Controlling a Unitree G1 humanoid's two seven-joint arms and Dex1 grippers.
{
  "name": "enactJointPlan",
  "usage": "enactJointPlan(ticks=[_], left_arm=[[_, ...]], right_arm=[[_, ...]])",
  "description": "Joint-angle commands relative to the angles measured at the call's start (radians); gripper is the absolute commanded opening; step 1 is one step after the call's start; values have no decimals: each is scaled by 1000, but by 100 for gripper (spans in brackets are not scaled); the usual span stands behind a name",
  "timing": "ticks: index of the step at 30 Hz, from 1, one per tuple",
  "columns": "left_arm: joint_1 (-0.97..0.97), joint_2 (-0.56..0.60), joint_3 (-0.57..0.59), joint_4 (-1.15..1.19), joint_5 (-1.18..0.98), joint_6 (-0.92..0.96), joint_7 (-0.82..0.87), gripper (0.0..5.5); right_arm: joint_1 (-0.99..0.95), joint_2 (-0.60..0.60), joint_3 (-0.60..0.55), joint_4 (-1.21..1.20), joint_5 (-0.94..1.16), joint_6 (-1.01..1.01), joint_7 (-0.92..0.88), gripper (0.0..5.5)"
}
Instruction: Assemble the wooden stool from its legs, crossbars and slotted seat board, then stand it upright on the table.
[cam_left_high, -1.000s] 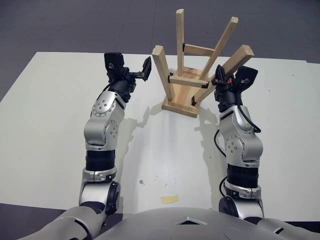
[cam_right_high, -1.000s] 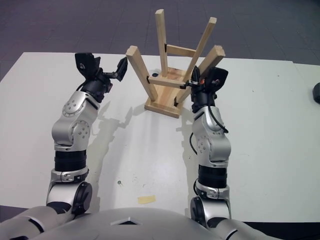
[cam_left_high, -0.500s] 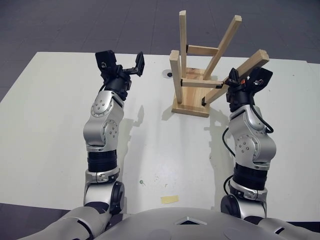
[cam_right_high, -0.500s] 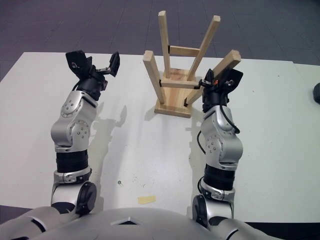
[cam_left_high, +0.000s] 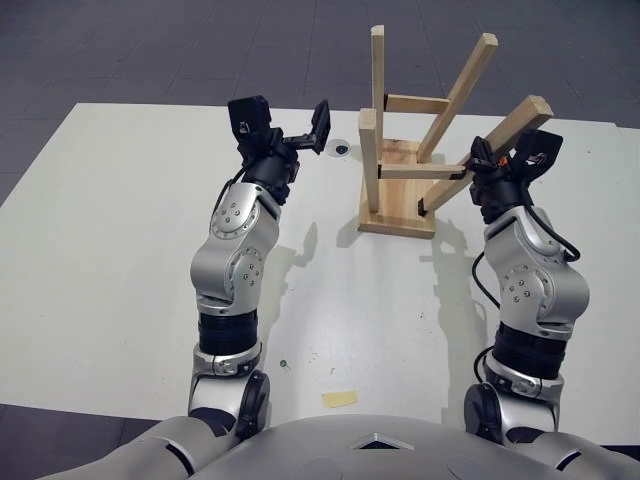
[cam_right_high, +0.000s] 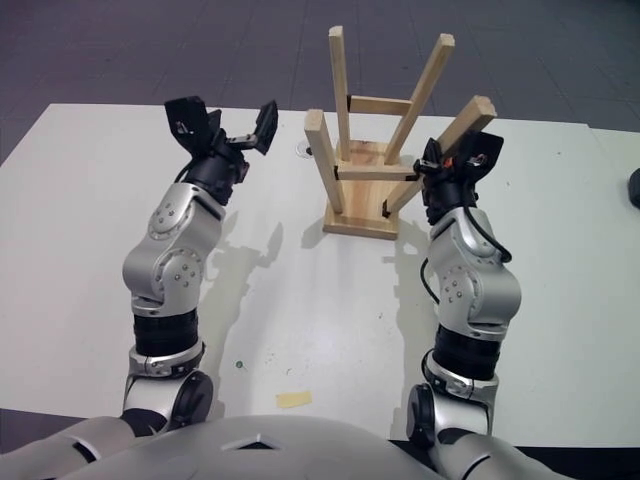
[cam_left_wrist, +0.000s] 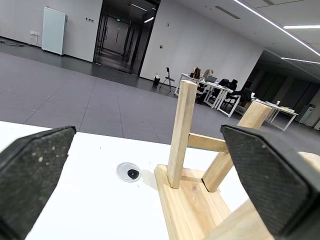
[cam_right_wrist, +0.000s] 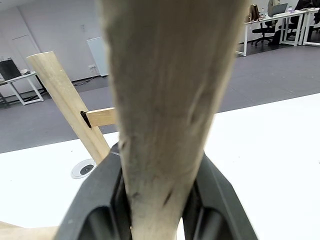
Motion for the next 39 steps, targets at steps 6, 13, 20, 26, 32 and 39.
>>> enactJointPlan(ticks=[6,13,20,26,32,39], left_arm=[[-43,-8,-3,-12,9,28,16,540],[-50,-9,-5,-30,12,38,23,540],[-56,2,-29,-25,23,28,3,540],[-57,1,-28,-25,22,28,6,540],[-68,11,-22,-27,19,30,1,540],[-80,28,-29,-13,20,37,-15,540]], right_arm=[[133,-15,-96,170,77,128,44,103],[170,-26,-117,182,164,136,103,103],[176,-56,-25,117,126,35,151,103],[168,-64,16,67,103,-6,144,103],[176,-61,64,62,58,-51,148,103],[168,-77,115,70,-12,-97,149,103]])
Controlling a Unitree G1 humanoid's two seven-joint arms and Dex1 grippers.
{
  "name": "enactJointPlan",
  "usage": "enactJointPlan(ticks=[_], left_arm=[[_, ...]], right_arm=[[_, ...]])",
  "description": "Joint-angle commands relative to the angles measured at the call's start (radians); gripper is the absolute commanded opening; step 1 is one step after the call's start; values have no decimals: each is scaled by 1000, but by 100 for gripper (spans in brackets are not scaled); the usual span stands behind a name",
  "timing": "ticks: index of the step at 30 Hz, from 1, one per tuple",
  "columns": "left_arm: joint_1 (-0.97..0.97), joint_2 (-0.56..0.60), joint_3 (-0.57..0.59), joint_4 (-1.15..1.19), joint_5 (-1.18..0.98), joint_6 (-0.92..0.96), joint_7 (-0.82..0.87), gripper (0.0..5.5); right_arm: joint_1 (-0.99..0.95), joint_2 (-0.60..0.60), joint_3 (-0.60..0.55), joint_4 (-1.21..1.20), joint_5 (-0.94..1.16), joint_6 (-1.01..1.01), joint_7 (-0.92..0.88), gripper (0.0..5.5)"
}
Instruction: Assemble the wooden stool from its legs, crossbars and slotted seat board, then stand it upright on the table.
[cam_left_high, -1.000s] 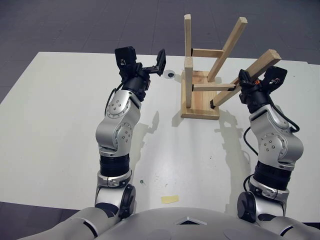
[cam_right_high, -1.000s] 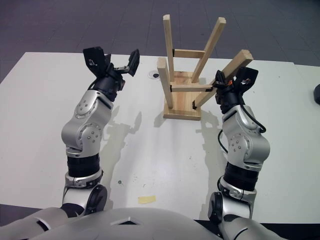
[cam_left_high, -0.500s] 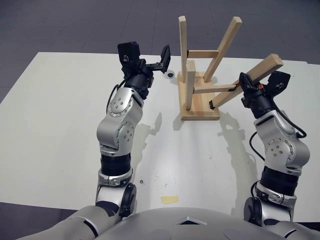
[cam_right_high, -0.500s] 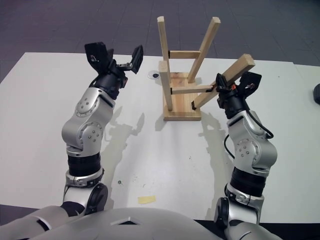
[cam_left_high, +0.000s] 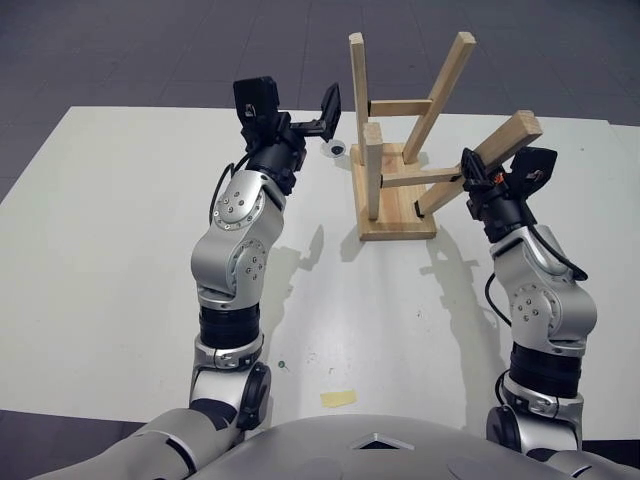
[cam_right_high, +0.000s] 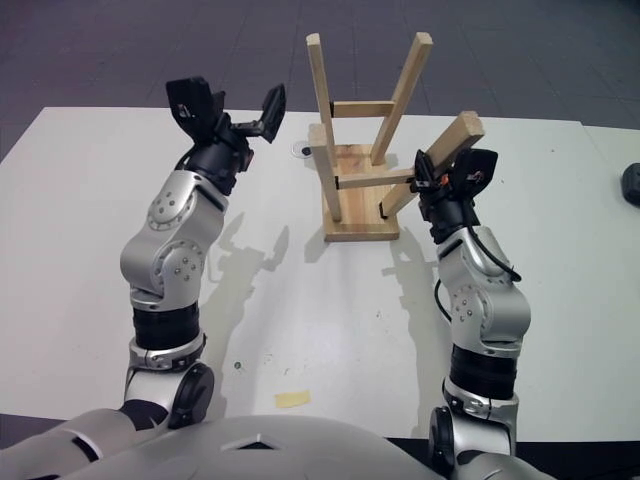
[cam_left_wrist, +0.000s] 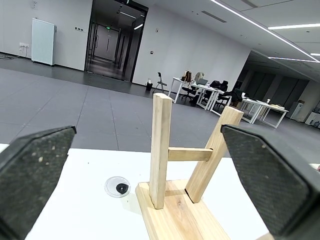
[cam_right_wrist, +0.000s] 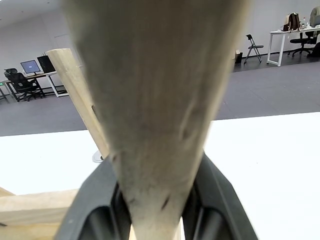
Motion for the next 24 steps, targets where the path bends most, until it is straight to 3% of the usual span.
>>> enactJointPlan(ticks=[1,9,15,24], left_arm=[[-20,12,-11,10,9,19,-14,540],[-13,19,-51,22,21,47,-35,540],[-22,22,-43,34,25,51,-41,540],[-27,21,-25,42,23,49,-37,540]], right_arm=[[50,-9,54,64,-58,53,0,103],[39,-28,130,57,-119,35,13,103],[25,12,88,97,-73,53,-11,104],[5,-47,222,114,-225,19,-12,110]])
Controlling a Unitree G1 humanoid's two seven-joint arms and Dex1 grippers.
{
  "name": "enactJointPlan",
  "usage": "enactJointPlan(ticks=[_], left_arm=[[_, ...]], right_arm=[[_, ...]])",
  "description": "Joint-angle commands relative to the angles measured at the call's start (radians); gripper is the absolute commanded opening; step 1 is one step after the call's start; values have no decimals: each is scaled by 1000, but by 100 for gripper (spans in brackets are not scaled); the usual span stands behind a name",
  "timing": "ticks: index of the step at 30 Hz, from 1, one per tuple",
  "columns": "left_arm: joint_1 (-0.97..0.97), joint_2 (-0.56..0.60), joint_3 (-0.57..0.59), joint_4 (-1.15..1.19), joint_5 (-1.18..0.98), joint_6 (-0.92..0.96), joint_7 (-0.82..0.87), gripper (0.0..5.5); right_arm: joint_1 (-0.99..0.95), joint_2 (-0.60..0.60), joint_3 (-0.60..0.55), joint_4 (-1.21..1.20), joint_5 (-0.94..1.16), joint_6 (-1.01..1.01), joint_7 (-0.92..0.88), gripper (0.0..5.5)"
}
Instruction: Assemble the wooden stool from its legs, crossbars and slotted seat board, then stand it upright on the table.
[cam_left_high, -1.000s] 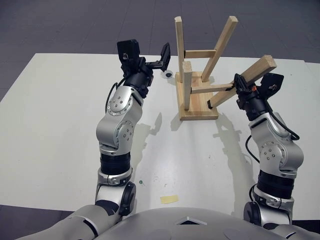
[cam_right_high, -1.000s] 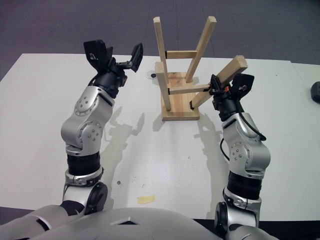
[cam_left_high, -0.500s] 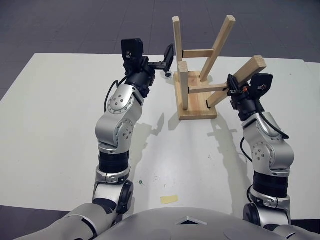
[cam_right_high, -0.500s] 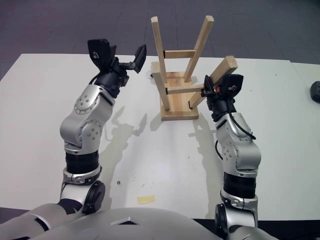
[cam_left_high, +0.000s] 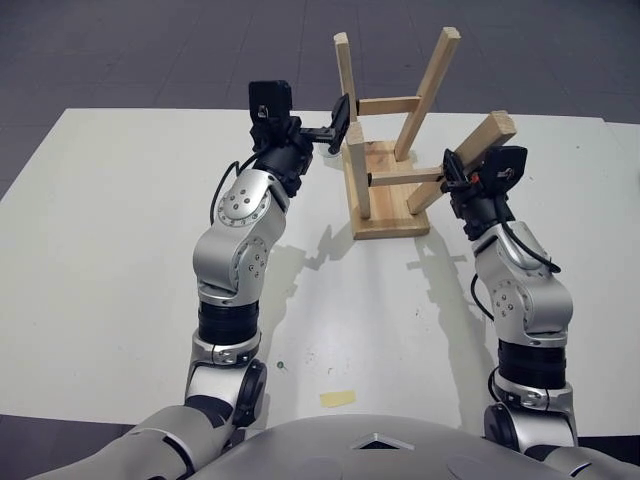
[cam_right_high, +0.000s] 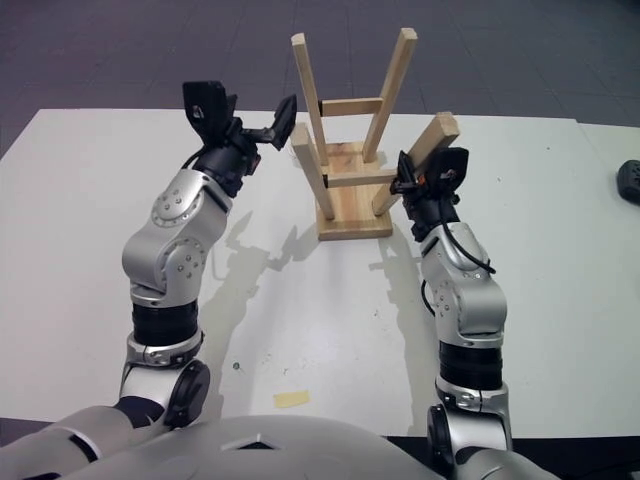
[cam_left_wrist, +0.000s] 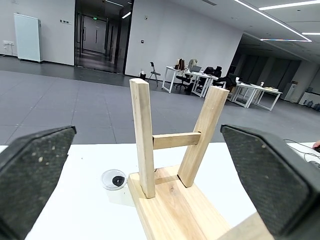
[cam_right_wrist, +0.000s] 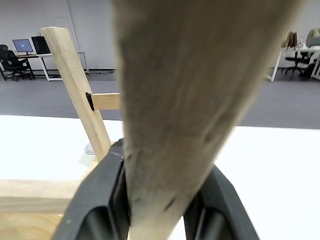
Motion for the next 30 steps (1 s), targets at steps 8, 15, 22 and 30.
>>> enactJointPlan(ticks=[8,15,22,30], left_arm=[[-15,-2,10,11,3,18,2,540],[-28,-3,21,18,-1,18,2,540],[-34,3,30,21,-6,23,-3,540],[-31,5,39,23,-10,30,-6,540]], right_arm=[[42,-24,93,107,-85,146,12,111],[39,50,9,168,31,265,-11,111],[47,53,14,196,31,252,-5,110],[42,42,28,196,12,242,-3,169]])
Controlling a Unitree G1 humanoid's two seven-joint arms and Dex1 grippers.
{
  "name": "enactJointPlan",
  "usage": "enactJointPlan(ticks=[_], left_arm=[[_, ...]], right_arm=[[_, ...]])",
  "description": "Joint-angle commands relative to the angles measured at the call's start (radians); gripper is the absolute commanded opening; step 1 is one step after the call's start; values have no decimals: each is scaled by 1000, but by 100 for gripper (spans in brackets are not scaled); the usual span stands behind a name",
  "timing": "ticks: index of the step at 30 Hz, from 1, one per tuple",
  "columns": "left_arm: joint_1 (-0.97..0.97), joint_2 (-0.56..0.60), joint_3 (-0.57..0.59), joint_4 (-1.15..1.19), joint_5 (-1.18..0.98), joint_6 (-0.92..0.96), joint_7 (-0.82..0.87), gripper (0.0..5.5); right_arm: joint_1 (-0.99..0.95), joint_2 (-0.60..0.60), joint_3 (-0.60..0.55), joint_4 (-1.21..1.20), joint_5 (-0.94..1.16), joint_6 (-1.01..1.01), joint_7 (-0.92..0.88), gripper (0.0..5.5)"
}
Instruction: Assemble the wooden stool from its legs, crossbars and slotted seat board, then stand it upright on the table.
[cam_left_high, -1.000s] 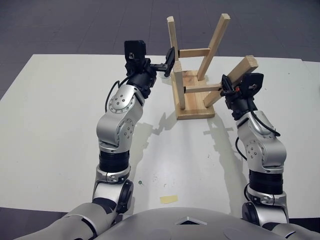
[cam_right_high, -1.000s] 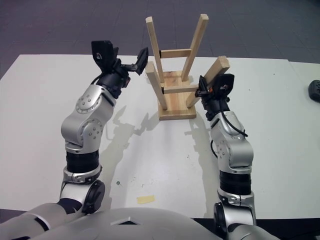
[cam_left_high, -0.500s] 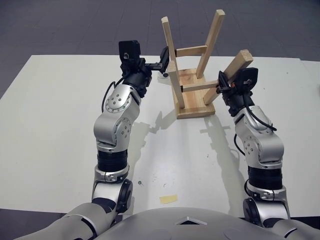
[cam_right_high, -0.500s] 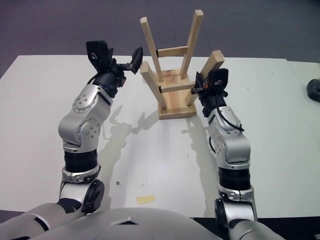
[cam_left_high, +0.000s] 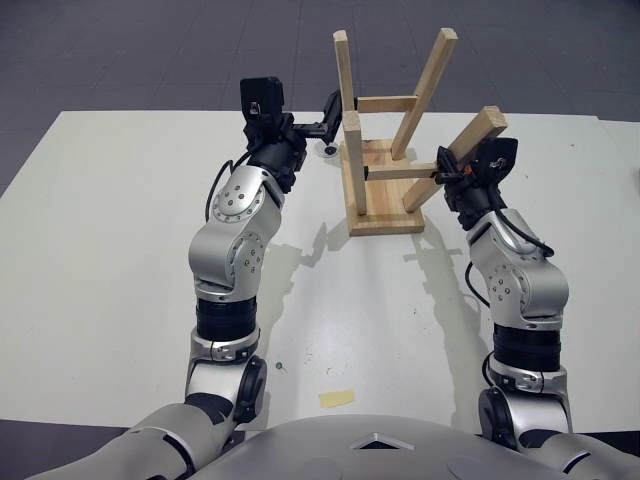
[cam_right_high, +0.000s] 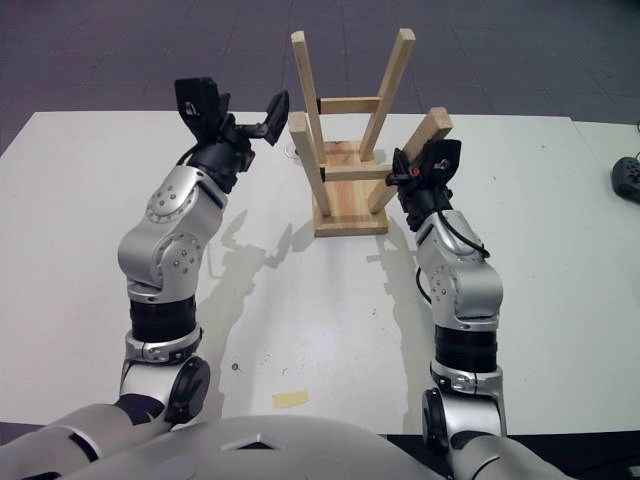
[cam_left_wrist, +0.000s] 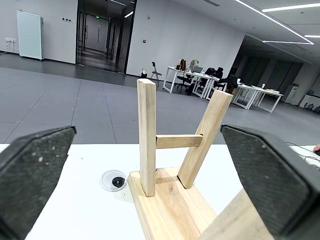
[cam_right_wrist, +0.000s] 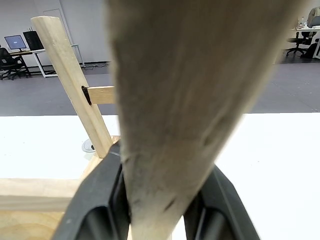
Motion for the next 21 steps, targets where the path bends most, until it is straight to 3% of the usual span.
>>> enactJointPlan(ticks=[1,8,21], left_arm=[[-15,6,9,10,-6,22,-6,540],[-16,4,16,22,-3,11,-7,540],[-3,-9,23,55,3,-35,-7,540]], right_arm=[[107,9,72,128,-33,150,13,181],[99,8,92,118,-69,86,35,293],[59,40,-25,15,25,-89,120,493]])
